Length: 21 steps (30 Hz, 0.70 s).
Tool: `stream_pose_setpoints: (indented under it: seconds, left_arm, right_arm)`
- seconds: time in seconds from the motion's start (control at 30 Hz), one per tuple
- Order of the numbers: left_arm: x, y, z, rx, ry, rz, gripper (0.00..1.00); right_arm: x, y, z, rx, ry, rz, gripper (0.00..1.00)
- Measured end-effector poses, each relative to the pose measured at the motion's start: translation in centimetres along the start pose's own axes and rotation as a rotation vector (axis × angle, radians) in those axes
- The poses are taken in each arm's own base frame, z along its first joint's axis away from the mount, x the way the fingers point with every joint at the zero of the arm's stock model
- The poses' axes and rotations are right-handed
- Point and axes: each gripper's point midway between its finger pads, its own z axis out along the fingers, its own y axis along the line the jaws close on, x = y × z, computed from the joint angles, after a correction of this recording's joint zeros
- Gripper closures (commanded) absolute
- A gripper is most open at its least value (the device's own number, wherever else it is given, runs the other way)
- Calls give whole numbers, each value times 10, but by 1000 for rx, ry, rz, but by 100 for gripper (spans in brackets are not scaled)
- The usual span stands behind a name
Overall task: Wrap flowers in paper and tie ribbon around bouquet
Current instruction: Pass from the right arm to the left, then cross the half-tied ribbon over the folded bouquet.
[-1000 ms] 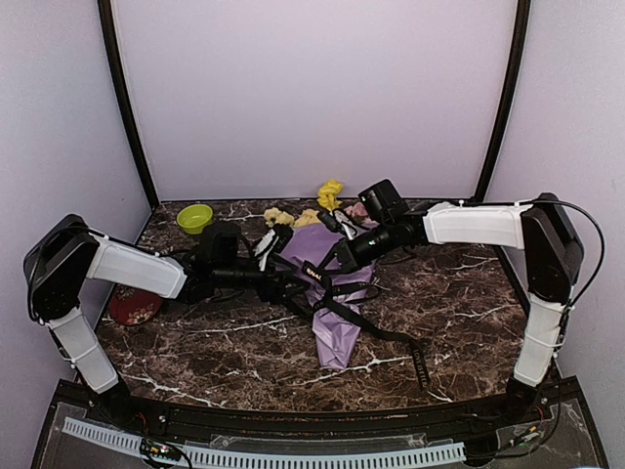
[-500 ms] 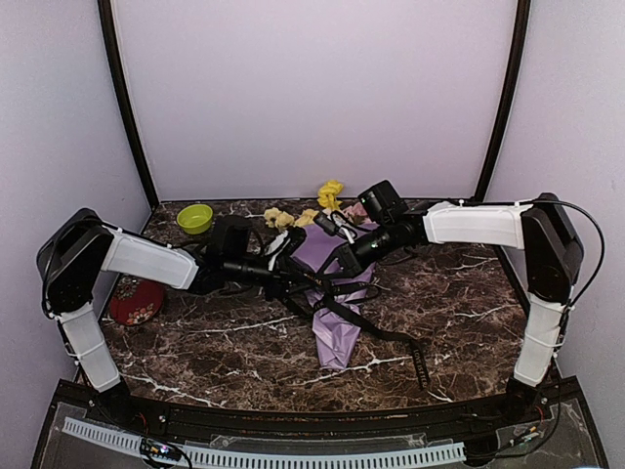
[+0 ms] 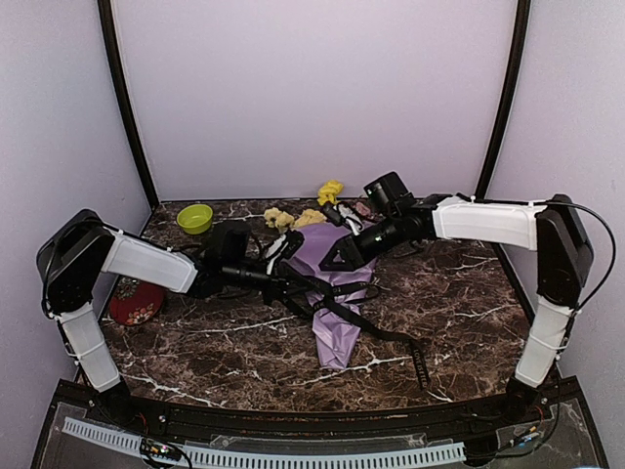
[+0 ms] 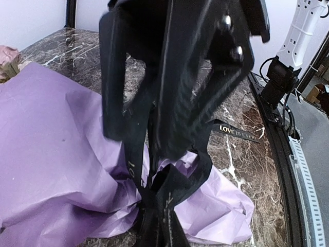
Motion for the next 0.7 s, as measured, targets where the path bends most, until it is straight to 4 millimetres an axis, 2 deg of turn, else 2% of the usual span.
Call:
stream_pose_setpoints:
  seconds: [0.13, 0.27, 0.4, 0.53, 0.63, 0.7]
  left_arm:
    - [10, 3, -1, -27, 7, -29, 100]
    - [14, 4, -2, -41, 6, -45, 100]
    - [15, 6, -4, -57, 3, -51, 100]
    - [19, 5, -7, -74, 5, -57, 100]
    - [17, 5, -10, -82, 2, -54, 100]
    - [17, 5, -11, -86, 0, -52, 100]
  right_arm:
    - [-27, -21, -33, 188, -103, 12, 61]
    - [-57, -51, -83, 397, -244, 49, 64]
    - [-70, -81, -116, 549, -319, 93, 66]
    - [-63, -87, -119, 581, -306, 96, 68]
    - [-39, -79, -106, 524, -253, 104, 70]
    - [-15, -72, -93, 482, -198, 116, 70]
